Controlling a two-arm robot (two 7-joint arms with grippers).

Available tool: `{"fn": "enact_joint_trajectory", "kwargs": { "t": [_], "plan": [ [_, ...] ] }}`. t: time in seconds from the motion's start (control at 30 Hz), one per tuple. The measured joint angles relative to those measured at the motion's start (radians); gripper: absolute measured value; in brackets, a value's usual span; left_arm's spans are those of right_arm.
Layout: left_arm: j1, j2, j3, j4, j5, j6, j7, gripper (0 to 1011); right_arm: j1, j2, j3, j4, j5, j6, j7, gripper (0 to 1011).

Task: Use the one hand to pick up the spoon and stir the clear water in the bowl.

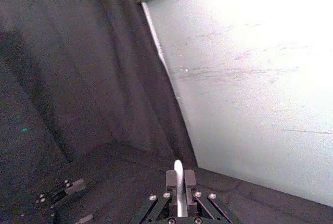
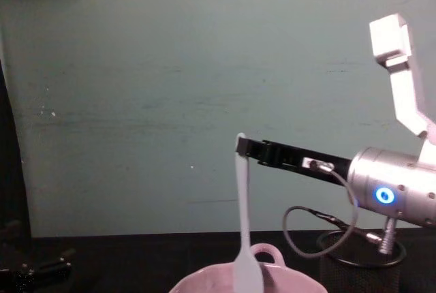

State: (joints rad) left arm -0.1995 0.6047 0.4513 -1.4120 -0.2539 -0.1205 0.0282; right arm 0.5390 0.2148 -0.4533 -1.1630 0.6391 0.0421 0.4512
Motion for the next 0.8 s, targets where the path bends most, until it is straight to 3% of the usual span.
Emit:
{"fn": "enact_joint_trajectory", "kwargs": {
  "t": [0.47,0.8],
  "plan": [
    [0.000,0.000,0.000,0.000,0.000,0.000,0.000,1011,-0.085,0.068,0.031,-0.132,0.001,0.035,-0.027,95],
    [0.000,0.000,0.000,0.000,0.000,0.000,0.000,1011,-0.134,0.076,0.007,-0.208,0.008,0.054,-0.031,95]
  ]
}}
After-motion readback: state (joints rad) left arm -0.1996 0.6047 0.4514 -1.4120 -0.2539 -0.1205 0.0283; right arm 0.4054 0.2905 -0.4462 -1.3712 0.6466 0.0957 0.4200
